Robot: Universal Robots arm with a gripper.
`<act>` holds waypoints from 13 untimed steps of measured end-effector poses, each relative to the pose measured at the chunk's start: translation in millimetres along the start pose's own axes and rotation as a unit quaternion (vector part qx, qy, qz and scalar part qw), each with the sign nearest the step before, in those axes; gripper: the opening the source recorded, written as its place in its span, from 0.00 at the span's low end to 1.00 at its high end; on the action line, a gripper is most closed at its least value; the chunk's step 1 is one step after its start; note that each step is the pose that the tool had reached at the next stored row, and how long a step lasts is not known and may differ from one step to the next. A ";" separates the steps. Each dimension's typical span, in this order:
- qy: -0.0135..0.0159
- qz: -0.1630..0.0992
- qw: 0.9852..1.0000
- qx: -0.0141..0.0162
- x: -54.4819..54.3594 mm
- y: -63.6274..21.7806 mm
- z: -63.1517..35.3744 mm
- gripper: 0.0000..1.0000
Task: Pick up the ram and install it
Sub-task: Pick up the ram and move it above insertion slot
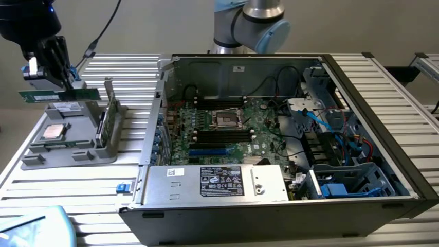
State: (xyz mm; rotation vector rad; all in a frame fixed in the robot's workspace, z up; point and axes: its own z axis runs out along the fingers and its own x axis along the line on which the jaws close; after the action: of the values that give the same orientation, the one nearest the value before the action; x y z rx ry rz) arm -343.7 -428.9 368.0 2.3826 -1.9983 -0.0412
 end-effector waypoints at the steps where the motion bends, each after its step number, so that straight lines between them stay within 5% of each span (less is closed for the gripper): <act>1: -0.002 0.000 1.000 0.000 0.7 -3.4 -2.4 0.14; 8: -0.016 -0.001 1.000 0.002 5.8 -26.7 -17.6 0.14; 13: -0.028 -0.001 1.000 0.005 9.6 -43.7 -25.3 0.14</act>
State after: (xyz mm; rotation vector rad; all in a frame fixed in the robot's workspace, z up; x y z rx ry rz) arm -298.0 -430.5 391.4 2.4162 -2.0236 -0.1007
